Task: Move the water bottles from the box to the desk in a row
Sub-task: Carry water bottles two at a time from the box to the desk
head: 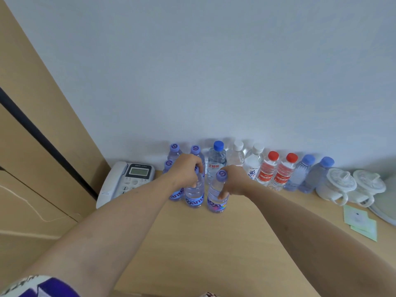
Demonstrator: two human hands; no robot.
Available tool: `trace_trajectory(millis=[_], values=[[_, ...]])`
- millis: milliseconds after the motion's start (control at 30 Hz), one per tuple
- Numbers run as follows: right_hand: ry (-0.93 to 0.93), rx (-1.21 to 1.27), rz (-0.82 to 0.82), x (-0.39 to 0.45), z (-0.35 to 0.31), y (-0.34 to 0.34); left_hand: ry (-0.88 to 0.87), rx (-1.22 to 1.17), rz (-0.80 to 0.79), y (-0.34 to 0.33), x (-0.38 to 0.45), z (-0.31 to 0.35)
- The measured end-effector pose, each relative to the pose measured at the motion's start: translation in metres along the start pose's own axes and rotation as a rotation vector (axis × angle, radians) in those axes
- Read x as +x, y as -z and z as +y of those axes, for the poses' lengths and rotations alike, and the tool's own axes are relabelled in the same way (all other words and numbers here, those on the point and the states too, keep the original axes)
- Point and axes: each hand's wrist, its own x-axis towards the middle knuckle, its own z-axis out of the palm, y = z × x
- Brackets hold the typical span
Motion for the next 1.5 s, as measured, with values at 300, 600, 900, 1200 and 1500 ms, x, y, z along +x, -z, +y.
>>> trace_trajectory(millis=[300, 600, 900, 1200, 1500], values=[[0.021, 0.124, 0.096, -0.003, -0.003, -0.006, -0.071, 0.029, 0.119, -0.011, 0.004, -0.006], [-0.097, -0.06, 0.214, 0.003, -0.023, 0.001, -0.118, 0.074, 0.129, -0.011, 0.006, -0.01], [-0.003, -0.008, 0.249, 0.004, -0.021, 0.003, -0.092, 0.06, 0.086, -0.005, 0.006, -0.012], [0.015, 0.037, 0.285, 0.01, -0.021, 0.001, -0.113, 0.048, 0.112, -0.006, 0.007, -0.014], [0.028, 0.039, 0.301, 0.007, -0.019, -0.004, -0.129, 0.04, 0.136, -0.01, 0.008, -0.017]])
